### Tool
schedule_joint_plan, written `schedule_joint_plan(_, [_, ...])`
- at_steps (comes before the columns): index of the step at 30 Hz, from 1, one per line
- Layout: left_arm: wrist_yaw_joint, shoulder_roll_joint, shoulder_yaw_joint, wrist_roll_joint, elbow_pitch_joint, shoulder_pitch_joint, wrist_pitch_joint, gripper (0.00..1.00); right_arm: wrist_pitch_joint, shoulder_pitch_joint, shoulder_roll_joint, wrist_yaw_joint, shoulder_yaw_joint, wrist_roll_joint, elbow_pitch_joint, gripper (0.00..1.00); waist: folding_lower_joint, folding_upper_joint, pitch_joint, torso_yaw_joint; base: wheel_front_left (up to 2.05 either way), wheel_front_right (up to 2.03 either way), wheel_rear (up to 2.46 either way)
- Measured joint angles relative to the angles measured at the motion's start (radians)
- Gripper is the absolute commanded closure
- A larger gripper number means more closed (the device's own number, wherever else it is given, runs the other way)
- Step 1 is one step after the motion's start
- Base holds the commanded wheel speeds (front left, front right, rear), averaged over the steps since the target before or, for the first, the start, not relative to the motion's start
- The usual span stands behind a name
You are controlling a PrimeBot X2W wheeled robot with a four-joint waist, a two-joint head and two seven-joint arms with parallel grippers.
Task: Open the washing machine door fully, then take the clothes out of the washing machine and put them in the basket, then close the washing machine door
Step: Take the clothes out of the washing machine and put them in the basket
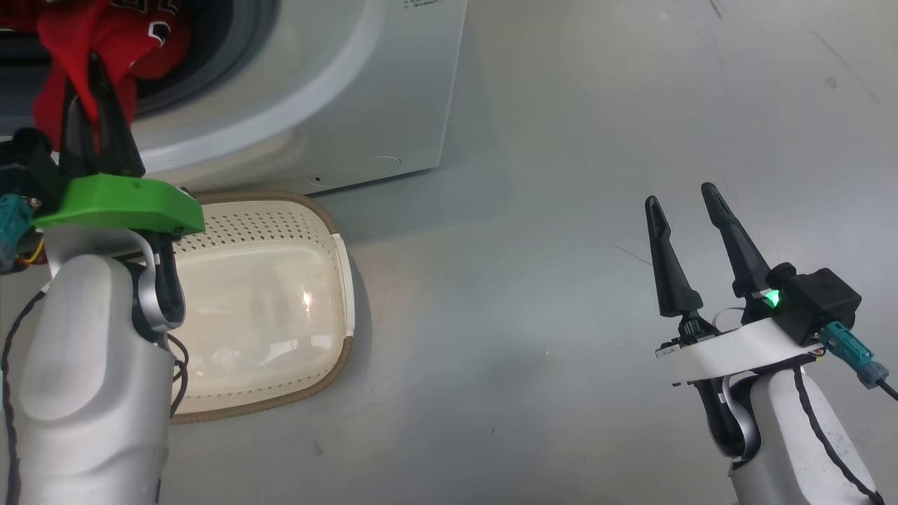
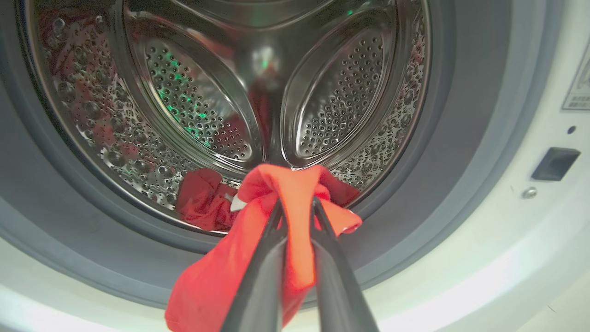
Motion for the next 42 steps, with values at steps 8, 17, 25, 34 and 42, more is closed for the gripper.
schedule_joint_plan(8, [0.000,-0.015,0.006,0.036,-0.114,0.083,0.000,1.00,0.000,0.043,-0.007,0.000,-0.008,-0.021,0.000,0.00,0.0000,0.0000,-0.077,0.042,0.00,0.00,0.00])
schedule_joint_plan(17, [0.000,-0.017,0.005,0.078,-0.240,0.151,0.000,1.00,0.000,0.093,-0.007,0.000,-0.015,-0.033,0.004,0.00,0.0000,0.0000,-0.158,0.088,0.00,0.00,0.00])
schedule_joint_plan(25, [0.000,-0.022,0.004,0.093,-0.335,0.215,0.000,1.00,0.000,0.120,-0.004,0.000,-0.006,-0.036,0.004,0.00,-0.0001,0.0000,-0.217,0.110,0.00,0.00,0.00])
schedule_joint_plan(34, [0.000,-0.053,-0.007,0.077,-0.393,0.319,0.000,1.00,0.000,0.141,-0.003,0.000,-0.020,-0.040,-0.014,0.00,0.0000,0.0000,-0.230,0.125,0.00,0.00,0.00])
schedule_joint_plan(42, [0.001,-0.057,-0.029,0.044,-0.378,0.409,0.000,1.00,0.000,0.148,-0.003,0.000,-0.005,-0.045,-0.029,0.00,0.0000,0.0000,-0.208,0.132,0.00,0.00,0.00])
